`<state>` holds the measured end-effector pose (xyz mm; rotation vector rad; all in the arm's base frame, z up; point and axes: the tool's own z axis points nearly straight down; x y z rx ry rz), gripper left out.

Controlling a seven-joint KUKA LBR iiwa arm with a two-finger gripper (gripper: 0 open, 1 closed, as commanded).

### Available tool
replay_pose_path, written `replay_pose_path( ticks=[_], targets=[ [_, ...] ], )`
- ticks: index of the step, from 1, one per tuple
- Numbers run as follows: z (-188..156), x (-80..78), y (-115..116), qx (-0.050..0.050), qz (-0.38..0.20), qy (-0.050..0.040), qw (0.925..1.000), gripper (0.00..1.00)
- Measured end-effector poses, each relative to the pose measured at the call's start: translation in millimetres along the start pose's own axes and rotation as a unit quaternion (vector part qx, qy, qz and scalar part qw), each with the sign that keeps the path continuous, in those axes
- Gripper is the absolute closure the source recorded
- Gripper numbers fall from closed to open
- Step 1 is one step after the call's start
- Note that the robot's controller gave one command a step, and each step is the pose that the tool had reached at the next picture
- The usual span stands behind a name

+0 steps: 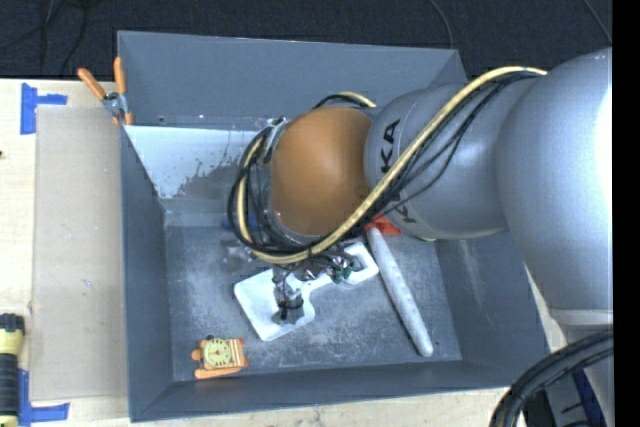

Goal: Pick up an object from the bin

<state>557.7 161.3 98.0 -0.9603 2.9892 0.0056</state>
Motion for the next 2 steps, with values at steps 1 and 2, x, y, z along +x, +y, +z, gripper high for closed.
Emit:
replay_pose_path(
  ticks=[1,2],
  targets=[
    [18.5,72.6,-36.2,-0.001,-0.046,0.0038,0.9989,0.0],
    [19.3,64.1,-44.0,0.0,-0.054,0.005,0.9985,0.0]
  ],
)
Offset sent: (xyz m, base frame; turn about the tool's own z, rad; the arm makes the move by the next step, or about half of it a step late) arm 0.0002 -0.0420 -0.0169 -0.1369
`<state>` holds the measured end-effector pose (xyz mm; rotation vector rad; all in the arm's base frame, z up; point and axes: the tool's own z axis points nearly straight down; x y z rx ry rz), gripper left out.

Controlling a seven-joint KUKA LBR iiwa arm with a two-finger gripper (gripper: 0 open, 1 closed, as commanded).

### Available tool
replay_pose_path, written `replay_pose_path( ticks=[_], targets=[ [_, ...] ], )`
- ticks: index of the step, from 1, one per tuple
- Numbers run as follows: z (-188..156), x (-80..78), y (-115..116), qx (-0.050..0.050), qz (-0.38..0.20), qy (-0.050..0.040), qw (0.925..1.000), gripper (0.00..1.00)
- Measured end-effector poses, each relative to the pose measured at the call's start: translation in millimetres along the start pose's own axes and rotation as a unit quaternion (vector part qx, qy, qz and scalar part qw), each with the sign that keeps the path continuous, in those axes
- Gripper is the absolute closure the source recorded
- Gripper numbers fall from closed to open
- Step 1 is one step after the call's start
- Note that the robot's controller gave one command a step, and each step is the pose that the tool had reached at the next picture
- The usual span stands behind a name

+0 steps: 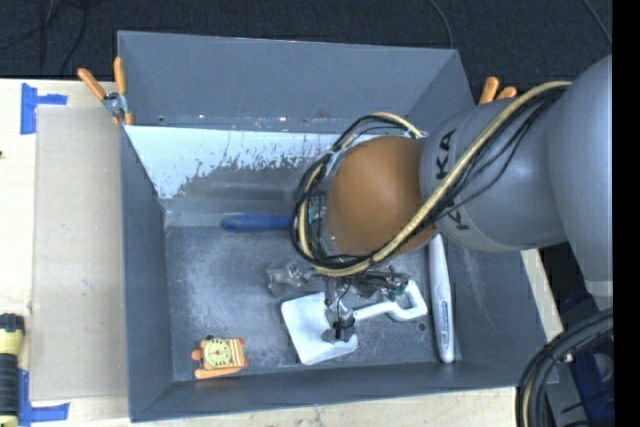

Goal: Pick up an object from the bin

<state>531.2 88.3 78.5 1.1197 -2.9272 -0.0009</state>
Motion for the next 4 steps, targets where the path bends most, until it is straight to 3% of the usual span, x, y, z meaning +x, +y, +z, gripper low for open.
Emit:
replay_pose_path(
  ticks=[1,2,3,4],
  targets=[
    [5.1,23.7,-2.1,-0.001,-0.057,-0.0029,0.9984,0.0],
    [7.9,43.9,-25.1,-0.002,-0.074,-0.0001,0.9972,0.0],
    [7.9,78.0,-47.7,-0.002,-0.094,-0.0058,0.9956,0.0],
    [1.1,63.7,-60.0,-0.003,-0.102,-0.0005,0.9947,1.0]
  ],
)
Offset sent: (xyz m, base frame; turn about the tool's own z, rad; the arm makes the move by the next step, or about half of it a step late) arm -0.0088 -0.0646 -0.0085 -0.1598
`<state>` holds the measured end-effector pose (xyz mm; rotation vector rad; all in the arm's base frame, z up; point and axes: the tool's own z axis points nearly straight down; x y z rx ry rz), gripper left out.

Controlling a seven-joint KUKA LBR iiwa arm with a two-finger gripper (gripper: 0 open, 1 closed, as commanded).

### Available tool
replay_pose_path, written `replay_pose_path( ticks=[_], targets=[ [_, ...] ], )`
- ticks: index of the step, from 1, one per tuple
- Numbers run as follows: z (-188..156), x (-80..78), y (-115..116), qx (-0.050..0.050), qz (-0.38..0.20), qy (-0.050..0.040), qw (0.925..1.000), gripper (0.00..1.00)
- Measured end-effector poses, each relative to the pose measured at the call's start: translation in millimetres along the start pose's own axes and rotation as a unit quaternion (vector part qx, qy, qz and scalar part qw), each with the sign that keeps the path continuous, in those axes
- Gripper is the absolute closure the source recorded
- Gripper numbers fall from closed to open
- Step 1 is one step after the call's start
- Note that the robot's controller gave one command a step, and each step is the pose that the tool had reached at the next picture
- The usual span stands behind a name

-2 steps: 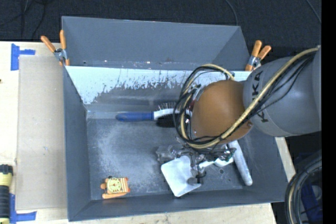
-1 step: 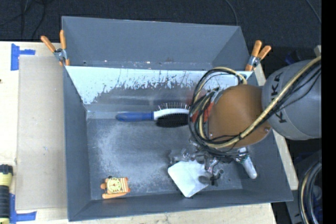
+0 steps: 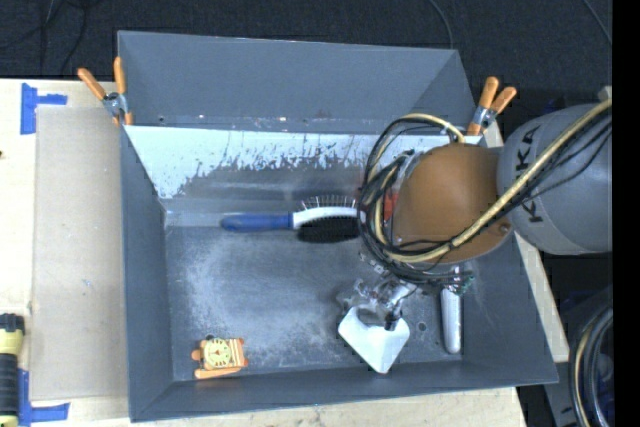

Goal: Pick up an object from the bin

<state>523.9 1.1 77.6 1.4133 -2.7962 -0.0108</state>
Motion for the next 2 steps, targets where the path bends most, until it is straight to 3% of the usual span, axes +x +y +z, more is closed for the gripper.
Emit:
replay_pose_path(
  ticks=[1,2],
  targets=[
    [0.1,0.4,0.0,0.0,0.001,0.0001,1.0,1.0],
    [-26.8,26.8,-24.1,-0.002,0.0,-0.0001,1.0,1.0]
  ],
)
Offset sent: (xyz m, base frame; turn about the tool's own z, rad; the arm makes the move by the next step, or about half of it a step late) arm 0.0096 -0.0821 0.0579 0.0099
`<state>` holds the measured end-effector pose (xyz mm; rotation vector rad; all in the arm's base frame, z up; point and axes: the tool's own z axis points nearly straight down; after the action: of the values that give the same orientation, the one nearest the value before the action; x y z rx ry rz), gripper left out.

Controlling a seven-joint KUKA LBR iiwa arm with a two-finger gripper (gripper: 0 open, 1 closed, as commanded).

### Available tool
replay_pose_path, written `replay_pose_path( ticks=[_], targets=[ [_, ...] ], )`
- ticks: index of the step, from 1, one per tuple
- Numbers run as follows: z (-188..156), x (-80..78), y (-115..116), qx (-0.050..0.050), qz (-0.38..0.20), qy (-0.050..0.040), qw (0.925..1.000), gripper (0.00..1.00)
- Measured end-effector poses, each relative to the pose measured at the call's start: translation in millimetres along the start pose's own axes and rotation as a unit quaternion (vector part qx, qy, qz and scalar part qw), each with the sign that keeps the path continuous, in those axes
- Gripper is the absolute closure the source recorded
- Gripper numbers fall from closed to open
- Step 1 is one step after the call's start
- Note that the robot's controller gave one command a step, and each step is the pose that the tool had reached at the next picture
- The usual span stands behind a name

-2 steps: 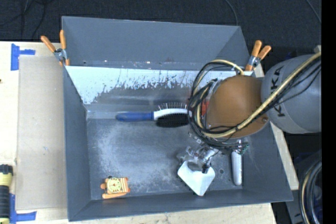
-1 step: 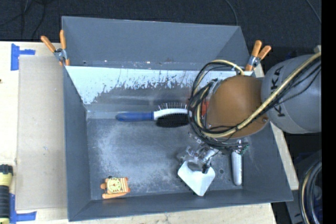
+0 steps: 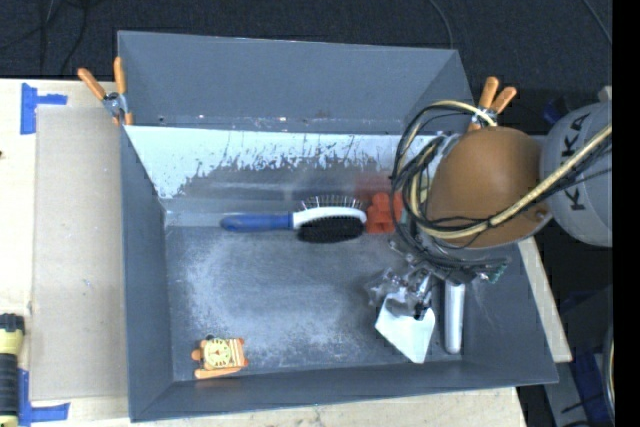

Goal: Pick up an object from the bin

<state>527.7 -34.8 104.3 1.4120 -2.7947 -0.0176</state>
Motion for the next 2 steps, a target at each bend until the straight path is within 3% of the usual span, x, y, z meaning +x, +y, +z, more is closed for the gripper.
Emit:
replay_pose_path(
  ticks=[1,2],
  targets=[
    [-33.1,28.9,13.3,0.0,-0.009,0.0014,1.0,1.0],
    [-88.1,-26.8,-54.9,-0.001,-0.004,-0.0011,1.0,1.0]
  ],
)
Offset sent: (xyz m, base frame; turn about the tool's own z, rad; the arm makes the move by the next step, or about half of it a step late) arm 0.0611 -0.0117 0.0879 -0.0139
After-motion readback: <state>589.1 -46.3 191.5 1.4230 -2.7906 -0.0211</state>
